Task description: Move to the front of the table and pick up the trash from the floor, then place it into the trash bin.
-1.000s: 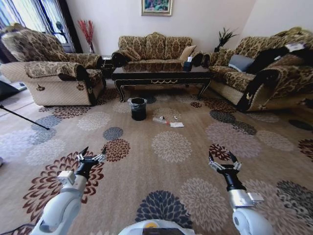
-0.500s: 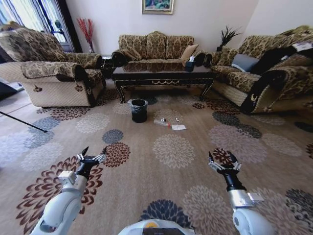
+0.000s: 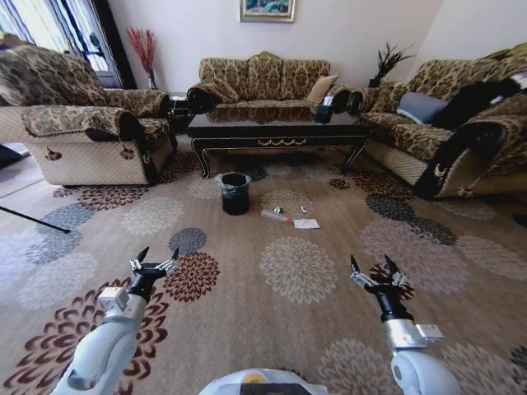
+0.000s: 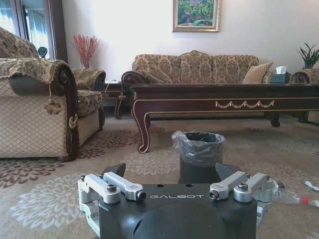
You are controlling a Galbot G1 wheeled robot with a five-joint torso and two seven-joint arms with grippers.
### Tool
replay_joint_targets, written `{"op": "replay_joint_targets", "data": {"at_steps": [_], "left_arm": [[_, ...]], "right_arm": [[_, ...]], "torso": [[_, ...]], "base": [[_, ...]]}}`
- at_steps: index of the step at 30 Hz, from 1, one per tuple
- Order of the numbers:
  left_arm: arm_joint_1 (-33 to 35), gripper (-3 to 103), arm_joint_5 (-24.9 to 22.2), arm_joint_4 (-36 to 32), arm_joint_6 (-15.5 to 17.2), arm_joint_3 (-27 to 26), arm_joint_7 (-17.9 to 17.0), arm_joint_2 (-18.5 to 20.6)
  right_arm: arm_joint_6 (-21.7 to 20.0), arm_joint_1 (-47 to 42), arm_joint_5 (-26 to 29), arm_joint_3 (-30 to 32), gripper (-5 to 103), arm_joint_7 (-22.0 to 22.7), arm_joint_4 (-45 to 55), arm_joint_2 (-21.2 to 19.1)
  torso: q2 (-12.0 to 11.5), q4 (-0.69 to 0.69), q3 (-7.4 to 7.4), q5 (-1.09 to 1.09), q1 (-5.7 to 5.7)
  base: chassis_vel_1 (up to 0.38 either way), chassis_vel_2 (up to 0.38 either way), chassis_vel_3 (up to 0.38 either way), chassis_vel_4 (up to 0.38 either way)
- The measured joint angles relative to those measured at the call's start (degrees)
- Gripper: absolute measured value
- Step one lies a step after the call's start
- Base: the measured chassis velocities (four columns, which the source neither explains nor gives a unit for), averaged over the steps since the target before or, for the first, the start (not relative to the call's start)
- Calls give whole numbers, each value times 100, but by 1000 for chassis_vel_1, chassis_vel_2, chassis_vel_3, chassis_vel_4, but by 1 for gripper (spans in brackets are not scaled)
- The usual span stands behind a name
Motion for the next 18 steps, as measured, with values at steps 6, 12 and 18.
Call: {"op": "replay_joint_targets", "data": {"at_steps": [6,12,18], "left_arm": [[-17,100,-2,50,-44,-30,34,0],[2,100,55,63,-45,-32,48,-8],[6,100,127,71,-49,-36,72,-8]], "right_arm": [[0,5,-2,-21,100,1,-8,11],[0,9,-8,-36,100,1,-15,12],[1,10,-8,-38,100,1,-16,13]], "torso": [[0,-1,2,1,1],[0,0,3,1,1],[0,-2,4,1,1]], "base": [[-171,158,176,-163],[-152,168,156,-153],[-176,164,166,-188]]}}
